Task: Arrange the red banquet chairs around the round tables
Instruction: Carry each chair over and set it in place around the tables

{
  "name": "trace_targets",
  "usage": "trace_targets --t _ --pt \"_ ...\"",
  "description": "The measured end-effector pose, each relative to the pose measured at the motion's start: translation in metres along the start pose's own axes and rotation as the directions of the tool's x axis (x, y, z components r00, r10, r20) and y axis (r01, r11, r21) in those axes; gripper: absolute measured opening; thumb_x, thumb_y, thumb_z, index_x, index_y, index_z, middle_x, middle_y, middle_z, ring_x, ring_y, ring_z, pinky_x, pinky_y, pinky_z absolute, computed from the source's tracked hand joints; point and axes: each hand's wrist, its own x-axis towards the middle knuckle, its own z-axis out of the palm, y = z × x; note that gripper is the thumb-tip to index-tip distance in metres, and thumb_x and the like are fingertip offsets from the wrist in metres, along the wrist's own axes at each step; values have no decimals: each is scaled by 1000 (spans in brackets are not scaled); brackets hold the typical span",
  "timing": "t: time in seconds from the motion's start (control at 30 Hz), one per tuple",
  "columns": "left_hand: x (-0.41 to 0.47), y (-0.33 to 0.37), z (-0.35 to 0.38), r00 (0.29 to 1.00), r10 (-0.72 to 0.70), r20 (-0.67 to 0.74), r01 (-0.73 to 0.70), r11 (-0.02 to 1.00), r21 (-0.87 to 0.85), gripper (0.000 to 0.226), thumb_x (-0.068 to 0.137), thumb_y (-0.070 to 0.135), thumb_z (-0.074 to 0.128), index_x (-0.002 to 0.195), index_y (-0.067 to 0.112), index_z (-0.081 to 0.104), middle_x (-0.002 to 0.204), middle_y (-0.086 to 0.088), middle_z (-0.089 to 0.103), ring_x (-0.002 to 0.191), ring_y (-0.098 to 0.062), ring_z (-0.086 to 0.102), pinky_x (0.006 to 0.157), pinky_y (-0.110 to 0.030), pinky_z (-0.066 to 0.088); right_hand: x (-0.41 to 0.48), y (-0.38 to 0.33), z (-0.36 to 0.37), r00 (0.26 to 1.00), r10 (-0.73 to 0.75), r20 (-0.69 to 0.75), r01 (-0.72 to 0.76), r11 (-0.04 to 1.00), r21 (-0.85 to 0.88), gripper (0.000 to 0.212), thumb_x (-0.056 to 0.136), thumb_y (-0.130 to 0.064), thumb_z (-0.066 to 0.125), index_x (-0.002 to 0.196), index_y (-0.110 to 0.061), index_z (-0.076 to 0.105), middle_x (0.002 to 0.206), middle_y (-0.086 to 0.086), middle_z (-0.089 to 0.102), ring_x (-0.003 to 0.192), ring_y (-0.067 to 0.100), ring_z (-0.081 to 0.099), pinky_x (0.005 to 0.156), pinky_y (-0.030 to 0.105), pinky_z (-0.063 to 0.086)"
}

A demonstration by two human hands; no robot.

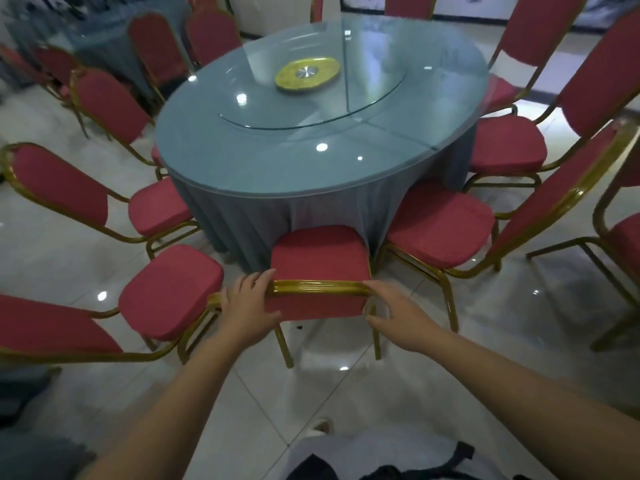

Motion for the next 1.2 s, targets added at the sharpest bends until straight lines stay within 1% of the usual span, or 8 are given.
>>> trace_targets --t 0.17,0.27,0.43,0.63,0.77,0.97,1.1,1.2 --pt "-35 115 31 955 224 -193 -255 954 -155 68 83 35 65 145 35 37 153 4 33 146 -21 18 120 -42 12 -62 71 -52 989 128 -72 -126 992 22 62 92 -33 63 148 -32 37 153 -10 36 138 8 34 107 21 27" --pt "-46 184 52 930 361 -67 -366 901 -231 67 85 31 66 146 31 39 155 4 30 147 -17 16 120 -34 11 -94 109 -98 958 201 -204 -198 980 35 57 92 -34 65 144 -28 42 149 -7 42 132 10 41 101 19 29" --pt "-35 260 66 830 531 170 -471 831 -296 73 86 31 67 149 29 32 154 4 28 144 -15 22 119 -39 22 -124 151 -165 864 291 -410 -246 956 159 52 90 -32 66 139 -31 48 143 -4 47 118 2 41 95 25 35" --pt "37 340 63 783 575 238 -456 790 -411 75 84 27 73 149 26 34 150 4 34 139 -13 32 116 -34 28 -108 190 -238 804 338 -490 -284 941 185 54 90 -39 65 140 -33 46 145 -9 44 127 5 40 100 30 35" --pt "100 410 71 747 626 227 -491 748 -446 82 81 34 76 149 26 32 151 3 33 139 -14 31 110 -23 26 -68 206 -301 826 288 -484 -297 953 58 62 89 -35 67 145 -29 41 152 -4 38 138 15 37 112 38 34" --pt "169 507 76 699 649 300 -409 707 -578 94 74 49 78 151 33 25 152 5 31 132 -11 33 105 -29 31 1 223 -402 871 323 -370 -423 876 -232 79 88 -36 67 153 -37 22 164 -2 10 149 25 18 115 46 27" --pt "209 559 75 594 676 436 -350 705 -617 106 68 52 81 152 36 18 154 5 32 133 -15 40 96 -25 39 31 250 -440 866 342 -364 -469 808 -357 87 85 -40 69 152 -44 14 165 -4 5 150 25 12 115 49 26" --pt "234 587 68 530 672 516 -250 706 -662 106 65 51 82 150 43 20 150 3 40 129 -24 49 99 -42 50 45 275 -458 873 368 -320 -481 759 -440 91 84 -42 71 151 -47 10 164 -6 1 151 25 6 117 55 20"
